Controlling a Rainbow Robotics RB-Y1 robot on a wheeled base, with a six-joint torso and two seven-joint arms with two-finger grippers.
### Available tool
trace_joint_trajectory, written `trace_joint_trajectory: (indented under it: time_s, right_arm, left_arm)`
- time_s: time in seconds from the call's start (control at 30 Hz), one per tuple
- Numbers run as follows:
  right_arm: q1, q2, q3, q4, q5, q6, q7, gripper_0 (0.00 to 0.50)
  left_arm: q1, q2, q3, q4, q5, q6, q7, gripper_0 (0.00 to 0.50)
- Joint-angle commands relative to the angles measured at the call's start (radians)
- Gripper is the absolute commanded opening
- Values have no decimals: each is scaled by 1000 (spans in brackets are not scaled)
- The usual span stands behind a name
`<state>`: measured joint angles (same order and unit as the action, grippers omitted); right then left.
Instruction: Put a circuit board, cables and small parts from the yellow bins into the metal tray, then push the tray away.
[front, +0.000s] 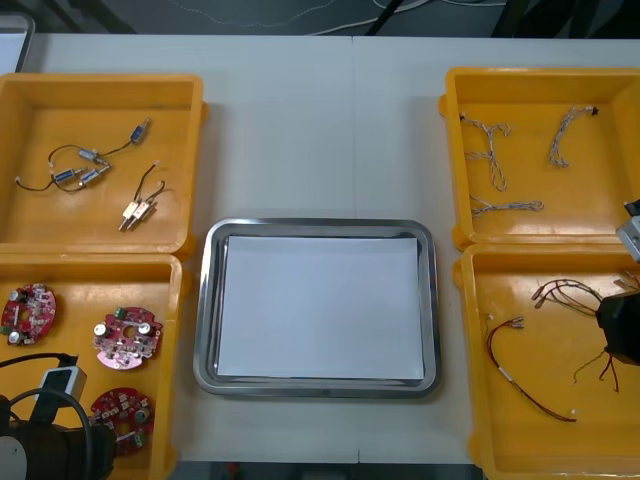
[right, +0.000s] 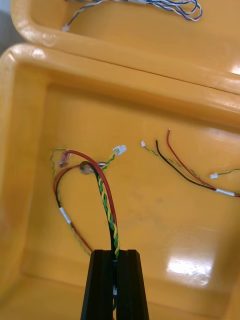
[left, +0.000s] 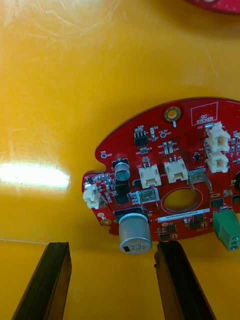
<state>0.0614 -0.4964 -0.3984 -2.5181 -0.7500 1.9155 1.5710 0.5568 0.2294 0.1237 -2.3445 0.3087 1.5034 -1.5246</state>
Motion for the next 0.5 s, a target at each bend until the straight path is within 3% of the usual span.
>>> trace_joint_trajectory:
  time_s: [0.03,0.5]
  right_arm:
    - [-55,-1,3,-31,-2,4,-43,0]
    - [-155,-2,96,-22,92,4,-101,0]
  left_arm:
    - [-23,-22,-19,-3,-13,-6,-83,500]
    - [-35,-24,-41,1,-31,-6,-63,500]
